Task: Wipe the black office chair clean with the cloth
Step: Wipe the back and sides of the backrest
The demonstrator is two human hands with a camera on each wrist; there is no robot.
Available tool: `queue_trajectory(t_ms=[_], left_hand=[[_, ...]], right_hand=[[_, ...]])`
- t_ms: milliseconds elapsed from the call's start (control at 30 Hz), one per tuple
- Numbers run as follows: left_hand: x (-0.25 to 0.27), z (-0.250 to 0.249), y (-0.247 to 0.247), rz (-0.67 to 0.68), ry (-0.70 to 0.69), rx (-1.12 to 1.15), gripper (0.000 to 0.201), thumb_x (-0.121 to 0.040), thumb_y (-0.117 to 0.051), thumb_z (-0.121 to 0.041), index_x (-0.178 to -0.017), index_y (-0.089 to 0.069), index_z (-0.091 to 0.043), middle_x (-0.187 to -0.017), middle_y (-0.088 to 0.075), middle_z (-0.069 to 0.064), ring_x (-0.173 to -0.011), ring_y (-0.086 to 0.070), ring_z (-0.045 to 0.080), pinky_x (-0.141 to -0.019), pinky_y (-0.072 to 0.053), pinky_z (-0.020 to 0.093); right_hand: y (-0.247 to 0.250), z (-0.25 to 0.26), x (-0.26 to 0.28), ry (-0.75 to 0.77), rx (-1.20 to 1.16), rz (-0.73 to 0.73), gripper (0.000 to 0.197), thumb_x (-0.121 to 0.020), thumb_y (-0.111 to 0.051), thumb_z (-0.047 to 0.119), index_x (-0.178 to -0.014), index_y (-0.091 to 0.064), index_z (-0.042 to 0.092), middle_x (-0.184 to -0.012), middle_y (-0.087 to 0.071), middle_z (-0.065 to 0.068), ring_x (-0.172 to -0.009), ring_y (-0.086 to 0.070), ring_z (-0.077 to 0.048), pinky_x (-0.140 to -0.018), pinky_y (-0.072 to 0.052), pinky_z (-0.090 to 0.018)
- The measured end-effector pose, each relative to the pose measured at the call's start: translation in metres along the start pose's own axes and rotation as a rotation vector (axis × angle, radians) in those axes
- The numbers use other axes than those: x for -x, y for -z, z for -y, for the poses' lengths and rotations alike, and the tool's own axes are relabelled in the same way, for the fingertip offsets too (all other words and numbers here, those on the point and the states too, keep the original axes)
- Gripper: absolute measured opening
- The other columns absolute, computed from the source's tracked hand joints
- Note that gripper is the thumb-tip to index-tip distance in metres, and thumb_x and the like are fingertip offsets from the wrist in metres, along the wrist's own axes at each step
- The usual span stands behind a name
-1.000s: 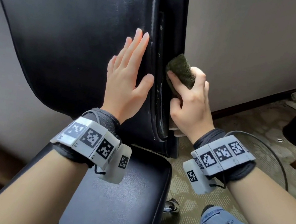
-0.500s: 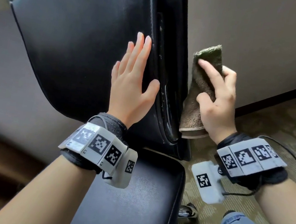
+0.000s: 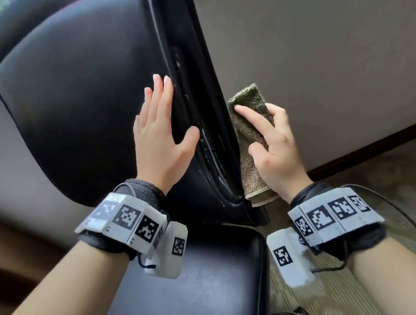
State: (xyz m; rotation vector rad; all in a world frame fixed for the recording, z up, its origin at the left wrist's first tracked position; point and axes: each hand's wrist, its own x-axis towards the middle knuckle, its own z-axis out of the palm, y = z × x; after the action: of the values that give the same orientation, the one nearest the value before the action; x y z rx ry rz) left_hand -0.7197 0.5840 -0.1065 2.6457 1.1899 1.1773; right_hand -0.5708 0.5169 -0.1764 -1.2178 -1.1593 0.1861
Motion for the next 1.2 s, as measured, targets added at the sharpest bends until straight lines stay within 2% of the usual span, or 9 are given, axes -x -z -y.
queue_trajectory(t_ms=[233,333,433,633,833,933,1033,1100,1200], left_hand=[[-0.009,0.016,0.000,0.010,-0.017,-0.055,0.081,-0.077,-0.049,-0.029,-0.150,-0.014,-0.018,-0.158,-0.007,0.000,-0.145,-0.002,0.018,-0.108,-0.003,0.029],[-0.011,0.021,-0.002,-0.003,-0.028,-0.062,0.082,-0.077,-0.050,-0.029,-0.150,-0.014,-0.017,-0.158,-0.007,0.000,-0.145,-0.003,0.019,-0.107,-0.005,0.030],[-0.012,0.022,-0.003,-0.013,-0.038,-0.061,0.083,-0.076,-0.051,-0.028,-0.150,-0.014,-0.017,-0.158,-0.008,0.001,-0.145,-0.005,0.020,-0.107,-0.007,0.032],[-0.011,0.020,-0.007,-0.025,-0.012,-0.045,0.083,-0.077,-0.053,-0.025,-0.150,-0.014,-0.016,-0.158,-0.007,0.002,-0.145,-0.004,0.021,-0.112,-0.008,0.044],[-0.010,0.019,-0.009,-0.035,-0.005,-0.068,0.083,-0.076,-0.053,-0.024,-0.150,-0.015,-0.015,-0.158,-0.007,0.003,-0.145,-0.004,0.022,-0.112,-0.007,0.042],[-0.008,0.019,-0.008,-0.030,-0.012,-0.072,0.084,-0.076,-0.054,-0.023,-0.150,-0.014,-0.014,-0.158,-0.007,0.004,-0.145,-0.004,0.022,-0.112,-0.008,0.044],[-0.009,0.020,-0.008,-0.029,-0.014,-0.081,0.084,-0.076,-0.053,-0.024,-0.150,-0.014,-0.015,-0.158,-0.007,0.003,-0.145,-0.004,0.022,-0.112,-0.008,0.042],[-0.008,0.020,-0.009,-0.032,-0.016,-0.092,0.085,-0.075,-0.053,-0.025,-0.150,-0.014,-0.015,-0.158,-0.007,0.003,-0.145,-0.004,0.021,-0.112,-0.009,0.041],[-0.008,0.021,-0.008,-0.028,-0.021,-0.094,0.085,-0.075,-0.052,-0.027,-0.150,-0.014,-0.015,-0.158,-0.007,0.003,-0.145,-0.004,0.021,-0.112,-0.010,0.042]], right_hand=[[-0.035,-0.003,-0.025,0.032,-0.084,0.139,0.061,-0.080,-0.037,-0.001,-0.133,-0.050,0.027,-0.147,-0.027,0.001,-0.130,-0.028,-0.007,-0.108,-0.020,-0.012],[-0.049,-0.012,-0.030,0.122,0.158,0.138,0.062,-0.079,-0.041,0.010,-0.135,-0.045,0.035,-0.148,-0.025,0.006,-0.118,-0.031,-0.020,-0.100,-0.027,-0.026],[-0.053,-0.024,-0.025,0.156,0.234,0.094,0.064,-0.075,-0.043,0.009,-0.133,-0.047,0.035,-0.145,-0.028,-0.001,-0.110,-0.035,-0.027,-0.097,-0.029,-0.029],[-0.053,-0.053,-0.002,0.178,0.251,0.067,0.058,-0.073,-0.038,0.006,-0.124,-0.059,0.023,-0.134,-0.039,-0.013,-0.115,-0.041,-0.032,-0.102,-0.031,-0.030],[-0.036,-0.086,0.033,0.003,0.175,0.323,0.068,-0.071,-0.033,0.000,-0.130,-0.049,0.030,-0.139,-0.033,-0.009,-0.129,-0.033,-0.025,-0.112,-0.018,-0.024],[-0.030,-0.071,0.030,-0.009,0.034,0.142,0.065,-0.070,-0.035,-0.006,-0.125,-0.054,0.022,-0.131,-0.036,-0.012,-0.123,-0.033,-0.007,-0.109,-0.016,-0.010],[-0.030,-0.041,0.014,0.114,-0.009,-0.098,0.062,-0.069,-0.040,-0.011,-0.126,-0.055,0.009,-0.123,-0.035,-0.010,-0.114,-0.035,-0.001,-0.107,-0.020,-0.009],[-0.037,-0.027,-0.002,0.169,-0.005,-0.106,0.057,-0.073,-0.044,-0.002,-0.127,-0.054,0.011,-0.124,-0.034,-0.008,-0.116,-0.035,-0.002,-0.108,-0.021,-0.013],[-0.054,-0.023,-0.014,0.086,0.021,0.040,0.047,-0.084,-0.043,0.023,-0.131,-0.050,0.030,-0.136,-0.030,-0.007,-0.121,-0.029,-0.016,-0.106,-0.017,-0.013]])
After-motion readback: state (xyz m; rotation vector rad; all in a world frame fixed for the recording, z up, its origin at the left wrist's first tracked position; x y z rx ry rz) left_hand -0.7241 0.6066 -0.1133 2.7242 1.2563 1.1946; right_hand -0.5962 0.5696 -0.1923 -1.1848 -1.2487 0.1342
